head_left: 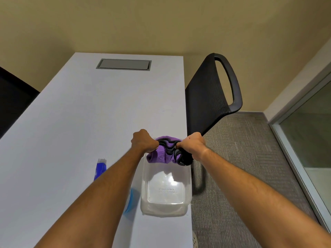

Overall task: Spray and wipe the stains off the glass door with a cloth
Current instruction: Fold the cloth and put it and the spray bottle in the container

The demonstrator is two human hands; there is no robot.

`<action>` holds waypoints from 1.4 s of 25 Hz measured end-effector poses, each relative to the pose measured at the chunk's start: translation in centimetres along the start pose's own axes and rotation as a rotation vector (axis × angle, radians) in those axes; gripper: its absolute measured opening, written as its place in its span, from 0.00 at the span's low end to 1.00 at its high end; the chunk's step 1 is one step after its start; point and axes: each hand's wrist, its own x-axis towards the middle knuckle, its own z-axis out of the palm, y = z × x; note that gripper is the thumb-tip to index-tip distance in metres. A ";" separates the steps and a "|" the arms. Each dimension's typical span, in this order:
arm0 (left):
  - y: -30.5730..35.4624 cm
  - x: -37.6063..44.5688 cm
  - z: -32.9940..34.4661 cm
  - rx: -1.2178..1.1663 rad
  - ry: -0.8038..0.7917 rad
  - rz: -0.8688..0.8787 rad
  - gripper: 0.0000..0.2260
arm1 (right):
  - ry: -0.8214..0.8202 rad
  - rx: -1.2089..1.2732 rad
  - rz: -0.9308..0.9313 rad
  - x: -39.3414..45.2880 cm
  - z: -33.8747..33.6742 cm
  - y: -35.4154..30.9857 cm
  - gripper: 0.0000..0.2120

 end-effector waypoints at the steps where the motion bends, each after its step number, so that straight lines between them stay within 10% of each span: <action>1: -0.2 0.1 0.1 0.020 0.001 -0.003 0.09 | -0.005 -0.012 -0.002 0.1 0.2 0.0 0.18; 10: -0.8 1.3 1.0 0.156 0.042 0.045 0.10 | -0.055 0.114 0.113 0.7 0.5 -0.2 0.25; 19: -2.2 1.7 3.2 0.355 0.089 0.199 0.09 | 0.091 -0.825 -0.495 0.0 1.5 1.4 0.09; 35: -3.1 -2.8 2.6 0.761 0.100 0.497 0.47 | 0.164 -0.984 -0.769 -3.8 -0.2 3.5 0.43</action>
